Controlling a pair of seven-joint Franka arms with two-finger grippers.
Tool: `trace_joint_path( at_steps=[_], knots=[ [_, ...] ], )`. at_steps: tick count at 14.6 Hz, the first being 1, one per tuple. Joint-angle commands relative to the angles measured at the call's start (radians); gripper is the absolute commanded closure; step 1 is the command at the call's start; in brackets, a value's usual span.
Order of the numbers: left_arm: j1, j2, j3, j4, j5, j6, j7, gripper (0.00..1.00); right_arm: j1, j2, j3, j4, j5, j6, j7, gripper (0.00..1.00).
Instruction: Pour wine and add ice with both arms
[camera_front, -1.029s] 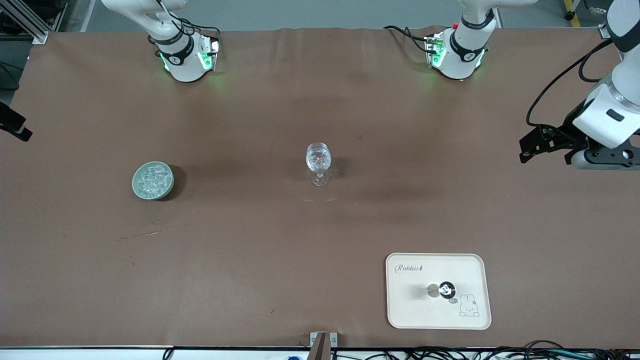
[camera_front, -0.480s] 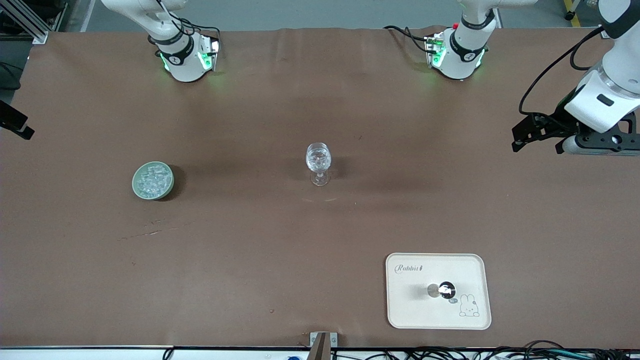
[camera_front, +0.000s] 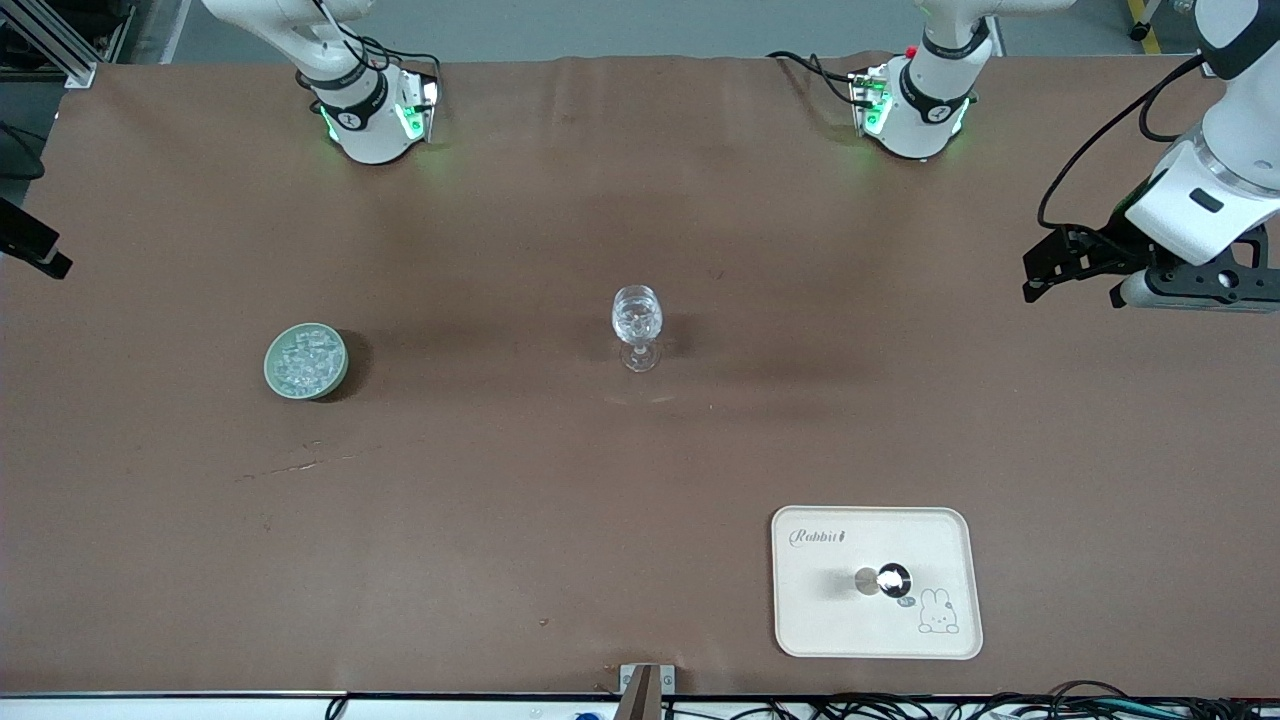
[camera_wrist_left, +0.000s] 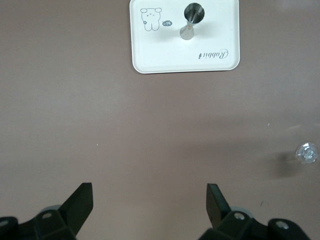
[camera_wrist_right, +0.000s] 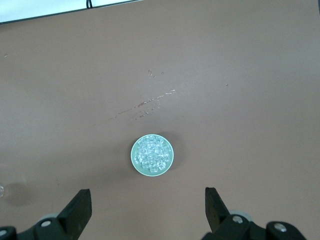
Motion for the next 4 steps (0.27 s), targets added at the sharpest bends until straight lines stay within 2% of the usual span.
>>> trace_joint_path(
  at_steps=[1, 4],
  knots=[
    [-0.005, -0.026, 0.005, -0.024, 0.018, 0.007, 0.054, 0.00, 0.004, -0.016, 0.003, -0.002, 0.019, -0.027, 0.021, 0.00],
    [-0.001, -0.026, 0.005, -0.024, 0.018, 0.006, 0.052, 0.00, 0.002, -0.014, 0.002, -0.002, 0.025, -0.027, 0.021, 0.00]
  ],
)
